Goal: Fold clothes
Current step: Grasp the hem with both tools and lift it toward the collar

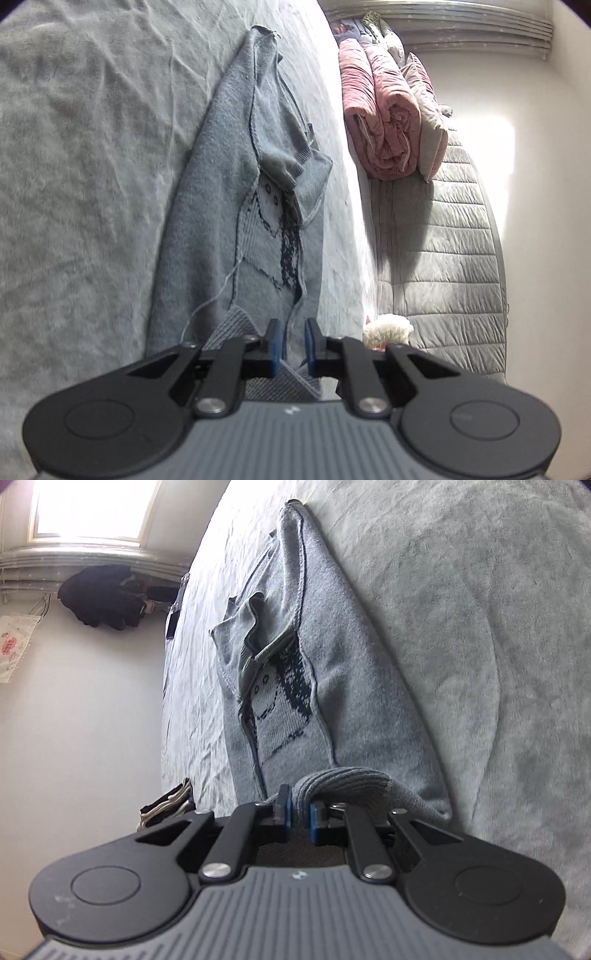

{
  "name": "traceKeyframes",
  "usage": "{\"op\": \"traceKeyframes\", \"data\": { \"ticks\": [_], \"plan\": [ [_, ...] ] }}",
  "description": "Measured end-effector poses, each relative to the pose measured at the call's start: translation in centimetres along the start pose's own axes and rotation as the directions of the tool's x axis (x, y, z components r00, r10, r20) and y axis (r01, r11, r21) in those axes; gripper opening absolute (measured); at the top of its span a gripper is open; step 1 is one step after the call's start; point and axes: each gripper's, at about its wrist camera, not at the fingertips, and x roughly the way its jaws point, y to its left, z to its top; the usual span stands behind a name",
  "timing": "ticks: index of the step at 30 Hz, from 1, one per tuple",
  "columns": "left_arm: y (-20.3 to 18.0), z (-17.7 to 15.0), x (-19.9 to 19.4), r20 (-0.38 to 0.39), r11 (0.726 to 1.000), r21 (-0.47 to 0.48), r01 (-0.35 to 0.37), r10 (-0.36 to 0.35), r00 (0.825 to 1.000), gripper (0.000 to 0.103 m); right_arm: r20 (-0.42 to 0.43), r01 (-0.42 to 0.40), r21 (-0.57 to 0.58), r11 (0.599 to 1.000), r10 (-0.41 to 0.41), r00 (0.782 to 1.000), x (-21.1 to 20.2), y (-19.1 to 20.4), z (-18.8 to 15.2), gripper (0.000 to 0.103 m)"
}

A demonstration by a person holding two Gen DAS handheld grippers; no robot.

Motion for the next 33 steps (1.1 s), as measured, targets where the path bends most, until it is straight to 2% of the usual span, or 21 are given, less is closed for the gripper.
{"op": "traceKeyframes", "data": {
  "ticks": [3, 5, 6, 7, 9, 10, 11, 12, 14, 20, 22, 26, 29, 30, 33],
  "plan": [
    [0.3, 0.4, 0.4, -0.001, 0.999, 0.035, -0.01, 0.01, 1.0, 0.015, 0.013, -0.007, 0.044, 0.999, 0.007, 1.0, 1.2, -1.5, 0.9, 0.014],
    [0.5, 0.5, 0.5, -0.002, 0.997, 0.063, -0.033, 0.034, 0.999, 0.029, 0.017, -0.024, 0.065, 0.998, 0.023, 1.0, 1.8, -2.7, 1.2, 0.018],
    [0.5, 0.5, 0.6, -0.002, 0.996, 0.08, -0.043, 0.043, 0.999, 0.041, 0.016, -0.035, 0.075, 0.997, 0.034, 0.999, 2.0, -3.2, 1.4, 0.018],
    [0.5, 0.4, 0.5, -0.001, 0.994, 0.095, -0.05, 0.051, 0.999, 0.047, 0.009, -0.046, 0.086, 0.995, 0.045, 0.999, 2.1, -3.5, 1.6, 0.018],
    [0.5, 0.2, 0.6, -0.004, 0.991, 0.123, -0.055, 0.056, 0.998, 0.05, 0.005, -0.062, 0.069, 0.996, 0.062, 0.998, 1.7, -3.3, 2.1, 0.019],
    [0.5, 0.1, 0.6, -0.007, 0.989, 0.135, -0.057, 0.058, 0.998, 0.052, 0.013, -0.074, 0.05, 0.996, 0.073, 0.997, 1.4, -3.1, 2.2, 0.028],
    [0.5, 0.0, 0.6, -0.013, 0.987, 0.147, -0.059, 0.062, 0.998, 0.054, 0.021, -0.086, 0.039, 0.995, 0.086, 0.996, 1.0, -3.0, 2.2, 0.044],
    [0.5, -0.1, 0.7, -0.022, 0.985, 0.163, -0.064, 0.068, 0.997, 0.056, 0.028, -0.098, 0.031, 0.995, 0.097, 0.995, 0.6, -3.0, 2.2, 0.048],
    [0.3, -0.3, 1.0, -0.04, 0.978, 0.195, -0.073, 0.083, 0.996, 0.056, 0.044, -0.121, 0.013, 0.993, 0.12, 0.992, -0.1, -2.9, 2.2, 0.049],
    [0.3, -1.0, 2.3, -0.1, 0.965, 0.248, -0.079, 0.106, 0.989, 0.056, 0.085, -0.063, -0.132, 0.989, 0.075, 0.994, -0.4, -1.6, 2.0, 0.049],
    [0.4, -1.3, 2.6, -0.11, 0.962, 0.259, -0.083, 0.115, 0.987, 0.055, 0.087, 0.011, -0.197, 0.98, 0.007, 0.996, 0.2, -1.1, 1.8, 0.049],
    [0.1, -1.8, 2.7, -0.103, 0.95, 0.296, -0.096, 0.132, 0.986, 0.052, 0.12, 0.126, -0.331, 0.935, -0.09, 0.989, 0.9, -0.2, 0.9, 0.045],
    [0.0, -2.0, 2.6, -0.091, 0.945, 0.308, -0.11, 0.145, 0.985, 0.039, 0.124, 0.166, -0.401, 0.901, -0.127, 0.984, 1.4, 0.0, 0.2, 0.041],
    [0.0, -2.1, 2.5, -0.088, 0.944, 0.311, -0.11, 0.144, 0.986, 0.03, 0.118, 0.171, -0.419, 0.892, -0.133, 0.984, 1.5, 0.1, 0.0, 0.04],
    [-0.2, -2.4, 2.2, -0.078, 0.941, 0.321, -0.105, 0.137, 0.988, 0.013, 0.11, 0.188, -0.478, 0.858, -0.154, 0.982, 2.1, 0.4, -0.6, 0.029]
  ]
}}
